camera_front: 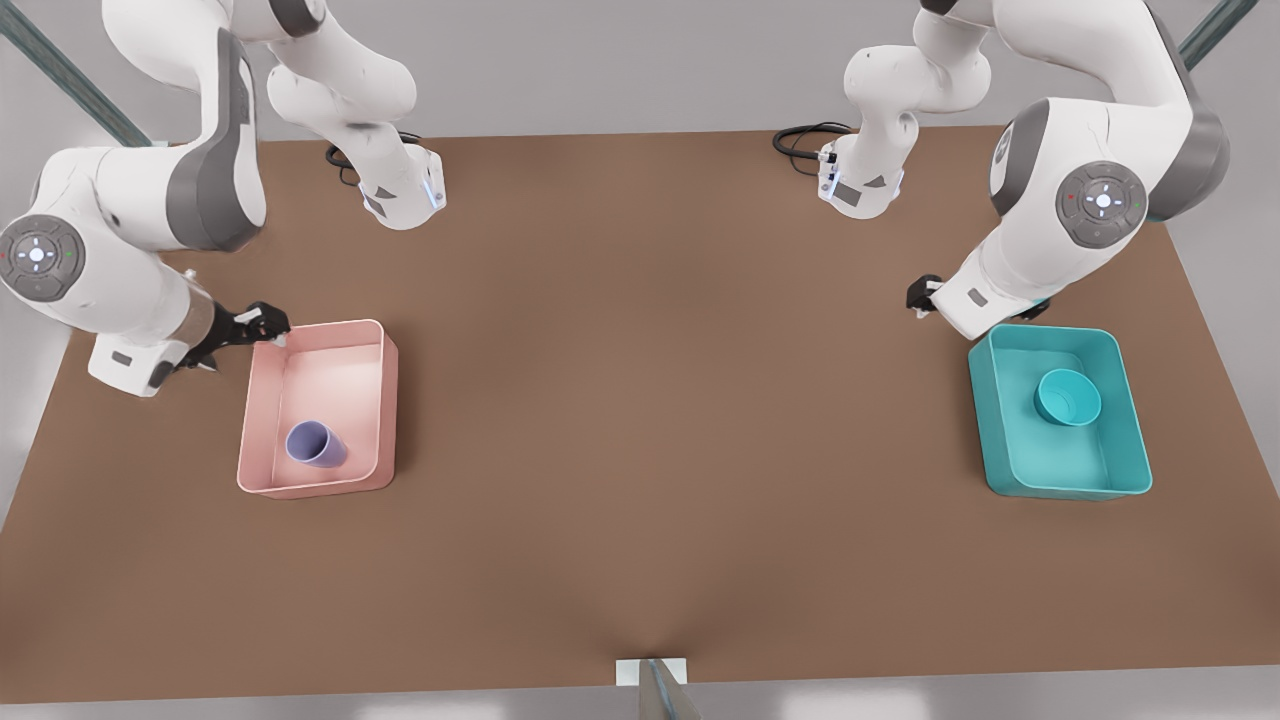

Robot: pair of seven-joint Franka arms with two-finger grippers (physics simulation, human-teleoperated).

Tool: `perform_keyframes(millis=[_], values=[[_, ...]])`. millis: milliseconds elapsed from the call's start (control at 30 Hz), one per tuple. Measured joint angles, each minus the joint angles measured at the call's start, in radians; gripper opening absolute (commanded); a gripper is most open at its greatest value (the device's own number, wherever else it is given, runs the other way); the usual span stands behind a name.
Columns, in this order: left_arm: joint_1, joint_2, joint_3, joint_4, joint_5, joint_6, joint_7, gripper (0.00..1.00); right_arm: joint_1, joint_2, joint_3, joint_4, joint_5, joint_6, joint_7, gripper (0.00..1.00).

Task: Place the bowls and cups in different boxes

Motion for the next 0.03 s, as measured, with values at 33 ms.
perform_keyframes(millis=[33], values=[[0.000,0.000,0.000,0.000,0.000,-0.001,-0.001,1.00,-0.006,-0.016,0.000,-0.013,-0.001,-0.014,0.019,1.00]])
